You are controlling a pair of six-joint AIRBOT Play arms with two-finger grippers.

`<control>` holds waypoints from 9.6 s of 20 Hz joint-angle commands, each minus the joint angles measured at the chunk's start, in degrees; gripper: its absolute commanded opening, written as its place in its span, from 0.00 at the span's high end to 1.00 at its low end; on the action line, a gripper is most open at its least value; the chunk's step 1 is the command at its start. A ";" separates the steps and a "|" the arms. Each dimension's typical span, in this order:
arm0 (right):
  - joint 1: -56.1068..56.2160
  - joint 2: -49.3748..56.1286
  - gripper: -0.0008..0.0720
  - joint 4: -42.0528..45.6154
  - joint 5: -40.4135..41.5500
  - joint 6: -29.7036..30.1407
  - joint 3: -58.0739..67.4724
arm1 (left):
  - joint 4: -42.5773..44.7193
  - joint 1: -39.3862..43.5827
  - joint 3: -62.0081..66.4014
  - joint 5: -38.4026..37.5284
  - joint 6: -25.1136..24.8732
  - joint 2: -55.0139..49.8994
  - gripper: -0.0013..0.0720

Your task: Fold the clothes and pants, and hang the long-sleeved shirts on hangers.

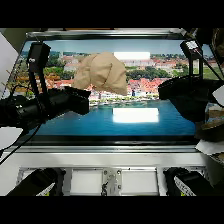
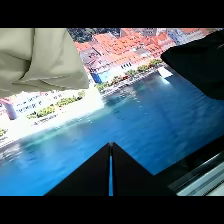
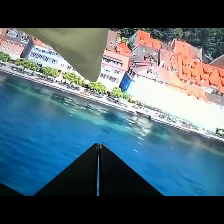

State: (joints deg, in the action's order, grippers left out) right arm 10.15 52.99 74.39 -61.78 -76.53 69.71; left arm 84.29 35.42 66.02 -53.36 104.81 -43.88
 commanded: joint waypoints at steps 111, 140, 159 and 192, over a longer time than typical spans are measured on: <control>-11.13 -7.85 0.00 -15.78 -6.29 -13.07 -40.52 | -38.82 -33.83 -13.75 -7.19 -25.94 -12.92 0.96; -13.40 -13.62 0.96 5.14 -2.32 -12.59 31.80 | -38.86 -53.18 33.73 -8.57 -24.11 12.28 0.96; -13.25 20.87 0.06 3.69 -16.68 -9.81 16.81 | -31.34 -48.37 -22.80 -12.41 -20.46 -16.22 0.96; -9.03 0.07 0.96 3.50 -24.28 -6.38 -2.67 | -22.91 -48.24 -26.03 -22.99 -20.48 -3.82 0.96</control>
State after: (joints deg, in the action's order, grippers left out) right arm 7.92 57.95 67.90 -71.68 -83.07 53.93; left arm 59.09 -12.86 41.89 -70.52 82.70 -53.60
